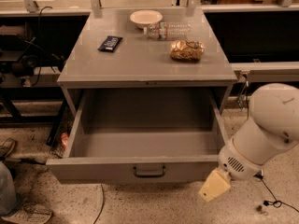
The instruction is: Close top drawer
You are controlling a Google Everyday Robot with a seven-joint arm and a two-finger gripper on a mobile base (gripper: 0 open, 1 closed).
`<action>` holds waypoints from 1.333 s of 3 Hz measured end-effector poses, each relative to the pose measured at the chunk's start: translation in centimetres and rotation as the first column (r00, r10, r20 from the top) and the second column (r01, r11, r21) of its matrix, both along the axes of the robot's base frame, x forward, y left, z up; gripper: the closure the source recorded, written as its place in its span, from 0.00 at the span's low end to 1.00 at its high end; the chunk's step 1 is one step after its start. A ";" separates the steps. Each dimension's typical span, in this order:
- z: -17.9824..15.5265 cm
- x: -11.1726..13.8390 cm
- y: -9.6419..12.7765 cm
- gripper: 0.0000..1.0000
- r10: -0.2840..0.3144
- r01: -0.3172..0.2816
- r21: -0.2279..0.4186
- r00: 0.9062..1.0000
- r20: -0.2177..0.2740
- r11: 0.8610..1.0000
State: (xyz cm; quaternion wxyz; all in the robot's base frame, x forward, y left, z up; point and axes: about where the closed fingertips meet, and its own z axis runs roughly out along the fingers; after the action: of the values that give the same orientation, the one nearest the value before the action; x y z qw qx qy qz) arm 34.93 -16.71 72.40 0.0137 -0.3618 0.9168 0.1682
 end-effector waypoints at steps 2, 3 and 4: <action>-6.7 2.5 -1.0 0.95 -0.174 0.176 -0.024 0.983 0.053 0.984; -9.3 5.8 -0.4 1.00 -0.240 0.243 -0.018 0.966 0.096 0.970; -10.2 9.2 0.3 1.00 -0.307 0.302 0.056 0.936 0.170 0.952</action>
Offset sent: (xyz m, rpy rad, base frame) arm 0.0492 -0.0137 -0.1008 -0.0501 -0.1049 -0.2754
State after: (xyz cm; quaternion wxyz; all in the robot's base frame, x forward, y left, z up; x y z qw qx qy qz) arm 44.13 -16.41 62.17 0.1262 -0.2289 0.9543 0.1446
